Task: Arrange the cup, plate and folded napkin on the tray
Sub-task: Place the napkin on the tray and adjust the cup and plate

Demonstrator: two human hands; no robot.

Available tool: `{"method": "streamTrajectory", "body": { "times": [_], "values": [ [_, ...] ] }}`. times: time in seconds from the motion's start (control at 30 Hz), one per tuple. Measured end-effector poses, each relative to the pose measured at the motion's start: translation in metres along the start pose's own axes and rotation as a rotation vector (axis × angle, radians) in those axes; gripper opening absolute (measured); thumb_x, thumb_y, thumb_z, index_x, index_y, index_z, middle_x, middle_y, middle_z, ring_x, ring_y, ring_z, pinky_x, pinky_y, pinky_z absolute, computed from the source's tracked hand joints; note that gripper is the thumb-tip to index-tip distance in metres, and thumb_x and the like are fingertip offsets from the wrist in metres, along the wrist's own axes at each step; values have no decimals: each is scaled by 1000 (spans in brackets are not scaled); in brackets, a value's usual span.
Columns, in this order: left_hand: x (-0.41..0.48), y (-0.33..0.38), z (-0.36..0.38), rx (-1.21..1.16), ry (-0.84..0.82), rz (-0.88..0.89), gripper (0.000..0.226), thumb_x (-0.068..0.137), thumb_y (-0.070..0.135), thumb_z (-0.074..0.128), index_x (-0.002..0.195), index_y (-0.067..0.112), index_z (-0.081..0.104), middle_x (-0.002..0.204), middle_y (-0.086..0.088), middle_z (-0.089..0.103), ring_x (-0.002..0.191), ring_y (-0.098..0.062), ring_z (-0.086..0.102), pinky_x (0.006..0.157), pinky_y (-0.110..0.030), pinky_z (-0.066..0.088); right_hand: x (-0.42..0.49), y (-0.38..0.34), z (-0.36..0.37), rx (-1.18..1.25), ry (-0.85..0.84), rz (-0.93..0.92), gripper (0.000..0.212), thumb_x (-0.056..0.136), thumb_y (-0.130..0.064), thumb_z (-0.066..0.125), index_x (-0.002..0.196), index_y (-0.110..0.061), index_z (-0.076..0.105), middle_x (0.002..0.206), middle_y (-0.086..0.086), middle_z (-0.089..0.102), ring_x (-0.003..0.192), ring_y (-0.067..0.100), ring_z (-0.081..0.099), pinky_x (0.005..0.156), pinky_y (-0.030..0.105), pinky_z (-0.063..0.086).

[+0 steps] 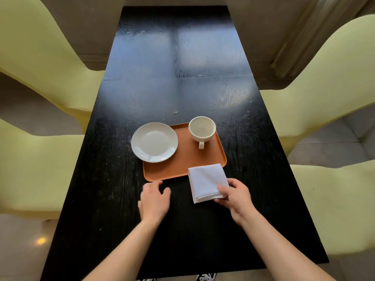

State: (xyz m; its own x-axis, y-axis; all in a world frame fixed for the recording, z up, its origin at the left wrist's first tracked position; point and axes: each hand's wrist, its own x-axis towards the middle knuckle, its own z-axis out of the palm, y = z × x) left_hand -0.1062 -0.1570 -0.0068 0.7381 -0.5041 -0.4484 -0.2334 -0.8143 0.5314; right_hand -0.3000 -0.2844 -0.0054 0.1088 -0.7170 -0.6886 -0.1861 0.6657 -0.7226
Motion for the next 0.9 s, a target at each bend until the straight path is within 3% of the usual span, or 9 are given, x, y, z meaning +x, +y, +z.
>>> {"method": "streamTrajectory", "body": {
  "times": [0.07, 0.13, 0.17, 0.33, 0.43, 0.53, 0.73, 0.83, 0.9],
  "values": [
    [-4, 19, 6, -82, -76, 3, 29, 92, 45, 51, 103, 27, 71, 109, 3, 69, 104, -21, 62, 96, -48, 48, 3, -2, 7, 53, 12, 13, 19, 90, -4, 69, 107, -12, 65, 106, 14, 70, 87, 30, 75, 58, 31, 61],
    [-6, 38, 11, -216, -182, 41, 44, 91, 53, 48, 65, 23, 64, 69, 10, 66, 74, -17, 61, 76, -44, 50, 6, -5, 13, 76, 13, 1, 18, 91, -5, 68, 106, -13, 65, 106, 14, 70, 88, 30, 75, 58, 31, 61],
    [-7, 45, 15, -275, -251, 48, 47, 90, 54, 51, 60, 20, 65, 62, 10, 65, 67, -16, 61, 70, -41, 49, 8, -8, 16, 79, 12, -7, 17, 91, -5, 68, 105, -14, 65, 105, 13, 71, 87, 30, 75, 57, 31, 61],
    [3, 65, 32, -547, -324, -49, 16, 87, 27, 69, 97, 19, 78, 85, 10, 76, 79, -12, 72, 68, -25, 59, 19, -20, 24, 86, 33, -16, 18, 92, -6, 69, 106, -16, 63, 103, 12, 71, 79, 27, 77, 57, 31, 62],
    [13, 72, 35, -597, -277, -103, 3, 87, 21, 71, 85, 23, 72, 83, 9, 72, 78, -14, 71, 63, -22, 56, 27, -27, 27, 80, 44, -5, 20, 92, -7, 69, 109, -14, 61, 103, 12, 70, 80, 28, 76, 57, 30, 62],
    [23, 78, 38, -576, -247, -140, 15, 87, 22, 70, 74, 27, 64, 84, 2, 72, 74, -19, 72, 69, -32, 60, 35, -31, 32, 82, 36, -9, 18, 92, -8, 69, 108, -14, 62, 104, 13, 69, 82, 28, 76, 58, 31, 63],
    [38, 87, 42, -559, -196, -166, 12, 90, 26, 67, 94, 23, 56, 89, -2, 69, 71, -20, 73, 57, -29, 57, 50, -37, 38, 14, 61, -55, 22, 93, -6, 67, 114, -11, 64, 106, 12, 69, 86, 25, 75, 68, 34, 65],
    [46, 89, 43, -465, -166, -108, 19, 89, 27, 67, 103, 14, 66, 94, -2, 72, 85, -25, 72, 78, -40, 61, 58, -36, 39, -123, 86, -124, 29, 92, -8, 70, 120, -14, 66, 106, 5, 70, 88, 19, 72, 71, 34, 65],
    [51, 89, 43, -391, -144, -80, 34, 88, 27, 68, 118, 11, 68, 114, -6, 72, 105, -28, 68, 96, -44, 55, 63, -37, 40, -287, 121, -205, 30, 90, -13, 72, 119, -18, 66, 96, -7, 67, 86, 14, 68, 67, 30, 63]
  ]
}}
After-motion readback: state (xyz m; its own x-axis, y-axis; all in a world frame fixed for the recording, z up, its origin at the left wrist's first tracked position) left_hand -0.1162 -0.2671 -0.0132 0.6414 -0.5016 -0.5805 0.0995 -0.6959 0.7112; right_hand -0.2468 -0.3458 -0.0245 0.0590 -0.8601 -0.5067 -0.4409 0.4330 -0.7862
